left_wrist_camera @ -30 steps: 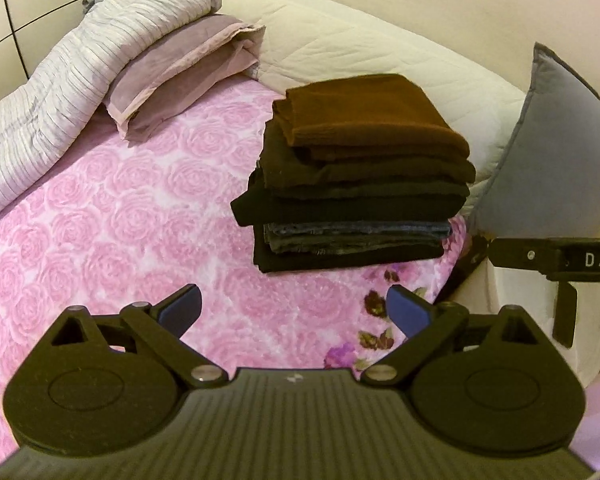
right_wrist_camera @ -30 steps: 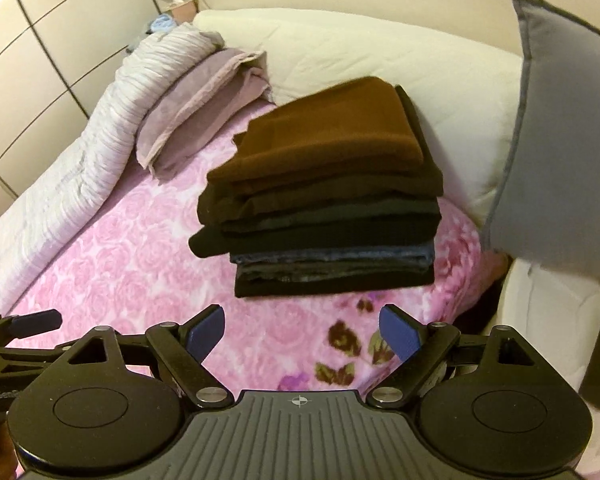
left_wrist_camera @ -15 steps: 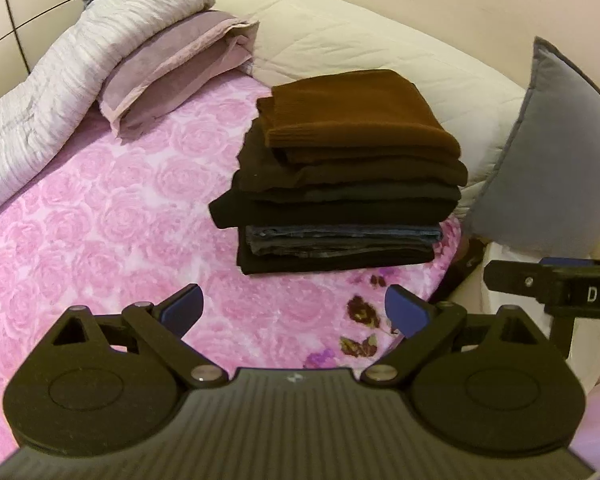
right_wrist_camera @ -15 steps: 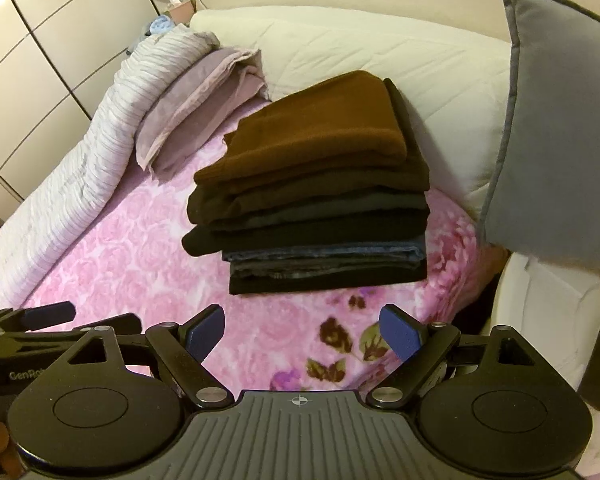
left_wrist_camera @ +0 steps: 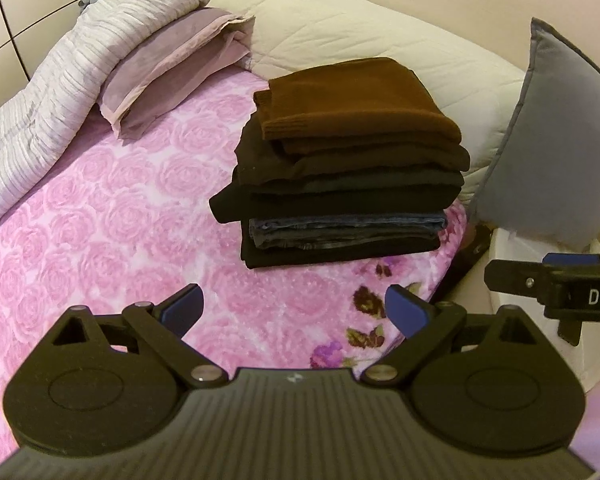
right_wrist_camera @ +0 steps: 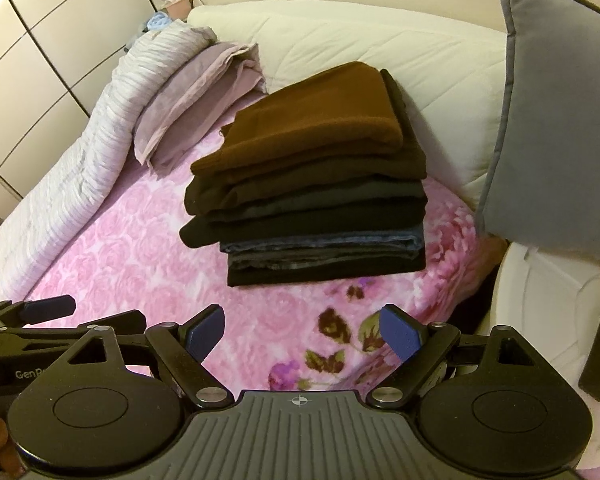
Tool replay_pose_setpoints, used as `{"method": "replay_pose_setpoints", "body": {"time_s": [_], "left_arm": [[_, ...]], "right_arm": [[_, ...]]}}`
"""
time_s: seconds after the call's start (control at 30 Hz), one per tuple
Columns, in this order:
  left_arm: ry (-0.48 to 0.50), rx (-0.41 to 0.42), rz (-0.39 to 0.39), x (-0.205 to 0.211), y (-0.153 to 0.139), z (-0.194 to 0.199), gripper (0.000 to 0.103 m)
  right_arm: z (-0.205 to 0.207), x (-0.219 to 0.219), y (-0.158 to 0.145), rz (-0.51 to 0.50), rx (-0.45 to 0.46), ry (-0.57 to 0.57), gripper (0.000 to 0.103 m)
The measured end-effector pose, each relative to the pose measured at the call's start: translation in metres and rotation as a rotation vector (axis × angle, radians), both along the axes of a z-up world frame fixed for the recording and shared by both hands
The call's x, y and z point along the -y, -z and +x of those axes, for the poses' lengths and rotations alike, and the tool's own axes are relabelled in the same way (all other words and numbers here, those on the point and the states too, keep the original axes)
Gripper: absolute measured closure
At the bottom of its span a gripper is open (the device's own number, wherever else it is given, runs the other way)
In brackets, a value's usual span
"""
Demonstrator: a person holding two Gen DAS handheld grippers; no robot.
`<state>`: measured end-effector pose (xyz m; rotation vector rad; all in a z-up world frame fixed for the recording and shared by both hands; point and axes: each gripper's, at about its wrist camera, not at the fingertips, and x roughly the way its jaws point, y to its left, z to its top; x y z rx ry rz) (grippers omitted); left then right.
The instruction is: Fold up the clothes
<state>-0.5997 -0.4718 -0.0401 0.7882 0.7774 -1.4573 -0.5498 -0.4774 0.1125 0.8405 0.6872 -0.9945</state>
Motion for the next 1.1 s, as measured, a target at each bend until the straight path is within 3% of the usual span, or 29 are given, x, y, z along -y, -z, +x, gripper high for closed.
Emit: {"method": "replay_pose_setpoints", "body": {"time_s": [0.9, 1.1], "left_arm": [[0.021, -0.028, 0.011, 0.004, 0.006, 0.003, 0.007], [0.014, -0.019, -0.028, 0.001, 0.004, 0.004, 0.007]], "right_arm": [[0.012, -0.004, 0.001, -0.005, -0.046, -0.015, 0.015], [0.014, -0.004, 0.002, -0.005, -0.052, -0.023, 0.015]]}}
